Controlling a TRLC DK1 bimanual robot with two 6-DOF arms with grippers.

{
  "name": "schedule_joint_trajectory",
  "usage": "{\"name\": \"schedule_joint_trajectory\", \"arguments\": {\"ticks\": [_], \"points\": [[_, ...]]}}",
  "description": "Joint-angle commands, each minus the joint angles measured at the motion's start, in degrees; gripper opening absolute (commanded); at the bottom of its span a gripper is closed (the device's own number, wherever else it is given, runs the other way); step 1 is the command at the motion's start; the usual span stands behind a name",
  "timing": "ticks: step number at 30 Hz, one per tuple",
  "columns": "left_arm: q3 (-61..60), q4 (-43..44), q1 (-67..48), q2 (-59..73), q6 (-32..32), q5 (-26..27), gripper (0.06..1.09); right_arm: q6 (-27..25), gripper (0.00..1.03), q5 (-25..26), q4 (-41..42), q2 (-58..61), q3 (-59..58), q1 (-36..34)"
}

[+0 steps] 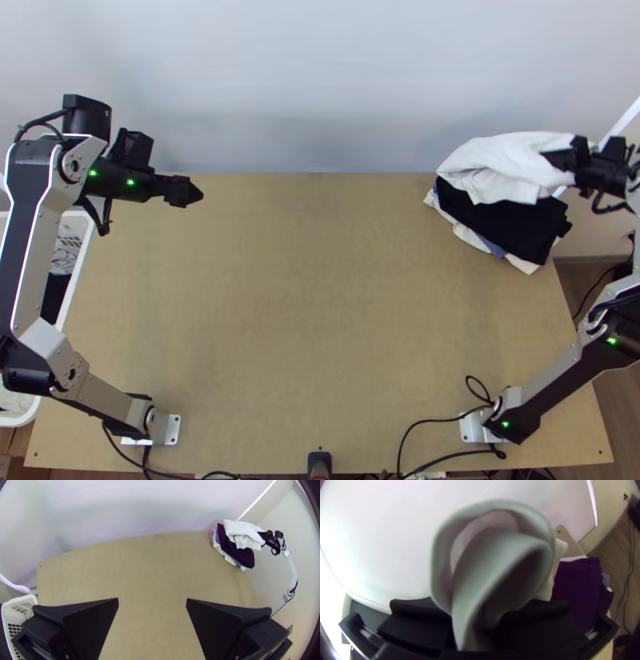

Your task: Fold the t-shirt

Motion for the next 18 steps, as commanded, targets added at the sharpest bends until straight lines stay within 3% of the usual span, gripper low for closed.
{"name": "schedule_joint_trajectory", "arguments": {"ticks": [1, 2, 6, 9, 13, 18], "points": [[0.43, 0.05, -0.78, -0.81, -0.68, 0.08, 1.04, -8.11, 0.85, 1.99, -2.87, -1.60, -3.96, -2.28], [0.43, 0.05, -0.95, -0.89, -0.68, 0.08, 1.04, -10.83, 0.98, 3.40, -3.84, -1.95, -5.10, -2.80], [0.34, -0.04, -1.22, -1.24, -0.86, 0.08, 1.04, -18.48, 0.99, 10.25, -3.93, -4.68, -11.17, -5.26], [0.34, -0.21, -1.22, -1.60, -0.86, -0.01, 1.04, -24.55, 0.99, 20.45, -3.05, -7.23, -15.47, -7.20], [0.26, -0.21, -1.04, -2.39, -0.86, 0.08, 1.04, -26.92, 0.99, 29.32, 8.20, -13.64, -23.29, -9.83], [-0.09, -0.30, -0.60, -3.18, -0.86, 0.08, 1.04, -26.22, 0.99, 30.73, 25.60, -25.07, -31.29, -8.16]]}}
